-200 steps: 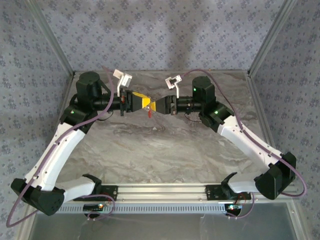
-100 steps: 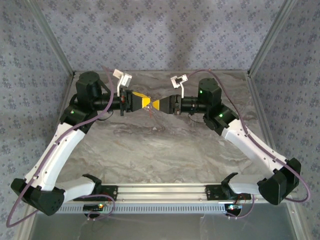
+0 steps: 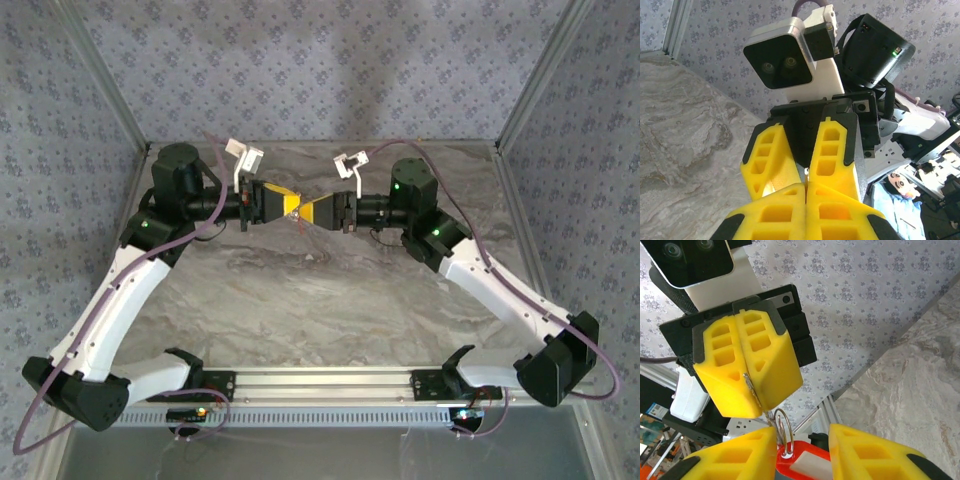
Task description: Remove the keys from the keyring
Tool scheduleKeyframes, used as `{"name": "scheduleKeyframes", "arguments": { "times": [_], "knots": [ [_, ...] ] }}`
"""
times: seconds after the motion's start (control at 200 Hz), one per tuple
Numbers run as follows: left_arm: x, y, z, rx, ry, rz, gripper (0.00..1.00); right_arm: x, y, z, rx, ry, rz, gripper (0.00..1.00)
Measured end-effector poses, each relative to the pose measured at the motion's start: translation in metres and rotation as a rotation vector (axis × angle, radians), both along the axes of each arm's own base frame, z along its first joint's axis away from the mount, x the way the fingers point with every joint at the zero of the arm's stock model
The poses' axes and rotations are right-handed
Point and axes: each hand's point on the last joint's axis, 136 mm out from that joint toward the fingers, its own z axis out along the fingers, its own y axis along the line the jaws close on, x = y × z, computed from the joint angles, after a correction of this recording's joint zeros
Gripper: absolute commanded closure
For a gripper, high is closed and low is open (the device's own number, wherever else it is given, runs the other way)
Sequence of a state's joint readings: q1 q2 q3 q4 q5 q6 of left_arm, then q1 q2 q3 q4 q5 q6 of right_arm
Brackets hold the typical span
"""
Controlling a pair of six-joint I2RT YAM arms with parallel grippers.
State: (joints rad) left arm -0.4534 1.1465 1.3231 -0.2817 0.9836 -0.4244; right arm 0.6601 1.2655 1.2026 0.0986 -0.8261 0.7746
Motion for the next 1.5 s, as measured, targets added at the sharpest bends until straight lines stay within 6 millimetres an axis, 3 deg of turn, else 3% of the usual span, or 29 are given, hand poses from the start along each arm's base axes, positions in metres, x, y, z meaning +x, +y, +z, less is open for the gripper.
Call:
{"name": "scheduleKeyframes", "arguments": {
  "times": [0.28, 0.66, 0.885, 1.214, 1.499],
  "knots": [
    [-0.007, -0.001, 0.006, -0.02, -0.023, -0.028, 1.0, 0.005, 0.004, -0.005, 0.0, 0.03, 0.001, 0.74],
    [-0.011, 0.0, 0.009, -0.028, -0.039, -0.032, 1.0, 0.001, 0.011, -0.007, 0.001, 0.044, 0.024, 0.7],
    [-0.012, -0.001, 0.01, -0.029, -0.041, -0.033, 1.0, 0.001, 0.011, -0.009, -0.004, 0.05, 0.024, 0.61],
    [-0.012, -0.001, 0.008, -0.027, -0.032, -0.032, 1.0, -0.003, 0.012, -0.013, -0.02, 0.066, 0.032, 0.6],
    [-0.015, 0.0, 0.01, -0.031, -0.034, -0.039, 1.0, -0.007, 0.016, -0.015, -0.025, 0.067, 0.045, 0.53]
  ]
}}
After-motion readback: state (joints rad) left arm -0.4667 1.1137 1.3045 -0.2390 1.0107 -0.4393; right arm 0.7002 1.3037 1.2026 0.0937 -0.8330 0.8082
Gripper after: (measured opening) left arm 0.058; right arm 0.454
